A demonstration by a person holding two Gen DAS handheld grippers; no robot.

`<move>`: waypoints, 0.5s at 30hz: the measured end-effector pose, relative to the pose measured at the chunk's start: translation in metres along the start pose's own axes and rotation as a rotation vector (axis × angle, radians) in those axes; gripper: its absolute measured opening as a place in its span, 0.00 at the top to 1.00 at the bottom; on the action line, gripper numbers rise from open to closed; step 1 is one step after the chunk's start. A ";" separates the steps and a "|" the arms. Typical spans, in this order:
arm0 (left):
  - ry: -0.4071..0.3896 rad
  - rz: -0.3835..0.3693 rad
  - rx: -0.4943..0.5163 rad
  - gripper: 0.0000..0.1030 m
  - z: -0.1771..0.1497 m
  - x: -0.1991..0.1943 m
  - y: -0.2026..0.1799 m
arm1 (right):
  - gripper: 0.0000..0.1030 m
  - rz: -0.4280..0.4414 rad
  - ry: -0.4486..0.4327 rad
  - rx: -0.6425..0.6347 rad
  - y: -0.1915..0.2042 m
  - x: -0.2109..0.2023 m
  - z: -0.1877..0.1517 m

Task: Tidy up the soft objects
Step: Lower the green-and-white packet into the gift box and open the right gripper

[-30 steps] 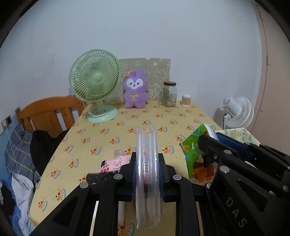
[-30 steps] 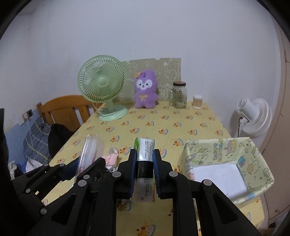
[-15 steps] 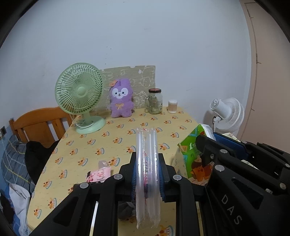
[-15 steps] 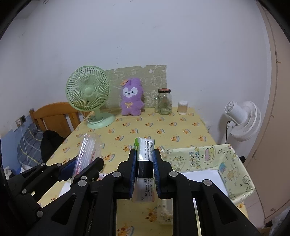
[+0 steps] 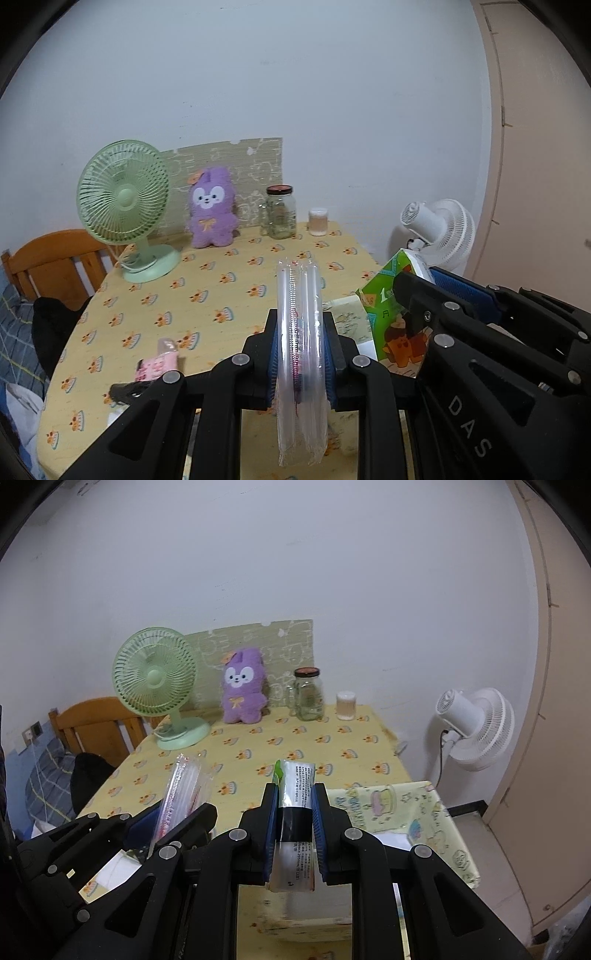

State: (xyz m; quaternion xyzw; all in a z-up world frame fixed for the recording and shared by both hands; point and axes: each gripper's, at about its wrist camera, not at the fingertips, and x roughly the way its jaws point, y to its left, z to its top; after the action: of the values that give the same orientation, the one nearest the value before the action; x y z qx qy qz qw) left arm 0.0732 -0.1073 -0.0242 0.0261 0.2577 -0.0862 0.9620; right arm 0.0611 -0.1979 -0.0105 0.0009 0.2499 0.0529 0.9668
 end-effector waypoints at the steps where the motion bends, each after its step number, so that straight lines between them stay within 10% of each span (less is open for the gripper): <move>1: 0.001 -0.006 0.005 0.82 0.001 0.002 -0.004 | 0.79 -0.006 0.000 0.004 -0.005 0.001 0.000; 15: 0.035 -0.058 0.038 0.81 0.005 0.047 -0.044 | 0.79 -0.080 0.016 0.037 -0.058 0.025 -0.005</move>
State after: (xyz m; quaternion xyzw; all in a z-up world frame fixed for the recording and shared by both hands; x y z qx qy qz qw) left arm 0.1078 -0.1585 -0.0442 0.0384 0.2732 -0.1188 0.9538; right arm 0.0863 -0.2529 -0.0283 0.0084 0.2582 0.0099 0.9660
